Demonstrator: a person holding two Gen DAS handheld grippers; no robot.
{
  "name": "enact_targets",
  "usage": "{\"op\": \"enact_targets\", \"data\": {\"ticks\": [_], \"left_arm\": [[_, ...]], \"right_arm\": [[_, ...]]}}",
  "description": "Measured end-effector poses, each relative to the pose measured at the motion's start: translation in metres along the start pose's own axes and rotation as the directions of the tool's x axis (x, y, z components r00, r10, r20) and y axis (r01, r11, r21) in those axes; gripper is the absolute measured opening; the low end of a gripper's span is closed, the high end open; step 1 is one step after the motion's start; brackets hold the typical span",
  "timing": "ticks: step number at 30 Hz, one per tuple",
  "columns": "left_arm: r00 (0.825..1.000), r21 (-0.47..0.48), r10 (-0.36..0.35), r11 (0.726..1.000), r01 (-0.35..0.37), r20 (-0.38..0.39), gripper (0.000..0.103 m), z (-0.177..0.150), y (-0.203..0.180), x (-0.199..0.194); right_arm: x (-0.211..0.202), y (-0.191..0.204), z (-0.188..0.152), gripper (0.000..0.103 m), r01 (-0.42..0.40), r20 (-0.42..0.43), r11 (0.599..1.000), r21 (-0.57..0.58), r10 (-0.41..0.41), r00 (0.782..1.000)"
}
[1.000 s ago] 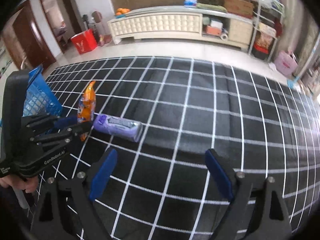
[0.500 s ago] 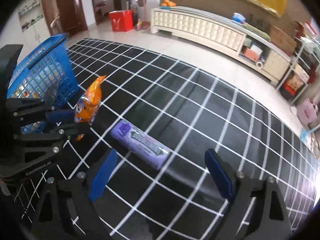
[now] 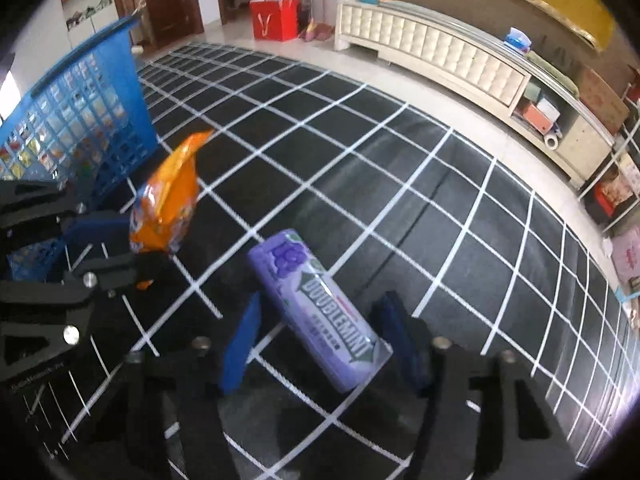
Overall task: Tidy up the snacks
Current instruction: 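Grasp the orange candy bar with the left gripper while the right gripper grasps the Doublemint tube, then carry the candy bar and the Doublemint tube over the basket with both grippers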
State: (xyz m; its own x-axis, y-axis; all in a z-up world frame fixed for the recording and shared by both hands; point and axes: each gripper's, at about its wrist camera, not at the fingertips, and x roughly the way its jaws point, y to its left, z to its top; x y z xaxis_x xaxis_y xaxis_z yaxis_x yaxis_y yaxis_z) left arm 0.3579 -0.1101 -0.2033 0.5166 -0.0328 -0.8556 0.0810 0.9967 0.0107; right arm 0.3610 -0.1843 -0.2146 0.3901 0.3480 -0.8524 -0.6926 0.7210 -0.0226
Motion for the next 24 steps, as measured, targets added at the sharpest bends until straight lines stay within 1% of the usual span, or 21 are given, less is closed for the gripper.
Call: {"op": "enact_targets", "data": {"ticks": [1, 4, 5, 8, 10, 12, 14, 15, 18, 24], "left_arm": [[1.0, 0.004, 0.003, 1.0, -0.003, 0.0, 0.022, -0.001, 0.001, -0.001], [1.0, 0.023, 0.023, 0.999, -0.023, 0.005, 0.022, -0.001, -0.001, -0.003], [1.0, 0.022, 0.025, 0.999, -0.025, 0.004, 0.022, 0.0, -0.001, -0.003], [1.0, 0.009, 0.008, 1.0, -0.009, 0.008, 0.022, 0.0, -0.002, -0.006], [1.0, 0.016, 0.005, 1.0, -0.005, 0.017, 0.022, -0.002, -0.004, -0.011], [0.999, 0.038, 0.007, 0.999, -0.008, 0.032, 0.022, -0.004, -0.007, -0.021], [0.999, 0.044, -0.007, 0.999, 0.005, 0.052, 0.022, -0.006, -0.009, -0.033], [0.998, 0.048, -0.019, 0.999, 0.016, 0.066, 0.022, -0.007, -0.011, -0.042], [0.994, 0.064, -0.033, 0.998, 0.026, 0.1, 0.022, -0.009, -0.015, -0.063], [0.985, 0.081, -0.057, 0.996, 0.044, 0.162, 0.022, -0.019, -0.013, -0.109]], "right_arm": [[-0.001, 0.0, -0.001, 0.045, 0.004, 0.006, 1.0, 0.002, -0.004, 1.0], [-0.006, -0.001, -0.006, 0.036, -0.002, 0.024, 1.0, 0.028, 0.002, 1.0], [-0.01, -0.002, -0.01, 0.036, -0.009, 0.038, 0.999, 0.051, 0.007, 0.999], [-0.023, -0.007, -0.018, 0.035, 0.009, 0.054, 0.994, 0.111, -0.015, 0.998], [-0.036, -0.004, -0.021, 0.035, 0.041, 0.058, 0.991, 0.129, -0.049, 0.997], [-0.053, -0.002, -0.023, 0.035, 0.053, 0.081, 0.988, 0.142, -0.065, 0.995], [-0.072, 0.001, -0.024, 0.035, 0.056, 0.1, 0.986, 0.157, -0.072, 0.992], [-0.086, 0.005, -0.025, 0.035, 0.071, 0.117, 0.984, 0.164, -0.09, 0.989], [-0.11, 0.015, -0.027, 0.035, 0.102, 0.126, 0.979, 0.178, -0.125, 0.984], [-0.162, 0.044, -0.034, 0.035, 0.105, 0.185, 0.973, 0.206, -0.144, 0.972]]}}
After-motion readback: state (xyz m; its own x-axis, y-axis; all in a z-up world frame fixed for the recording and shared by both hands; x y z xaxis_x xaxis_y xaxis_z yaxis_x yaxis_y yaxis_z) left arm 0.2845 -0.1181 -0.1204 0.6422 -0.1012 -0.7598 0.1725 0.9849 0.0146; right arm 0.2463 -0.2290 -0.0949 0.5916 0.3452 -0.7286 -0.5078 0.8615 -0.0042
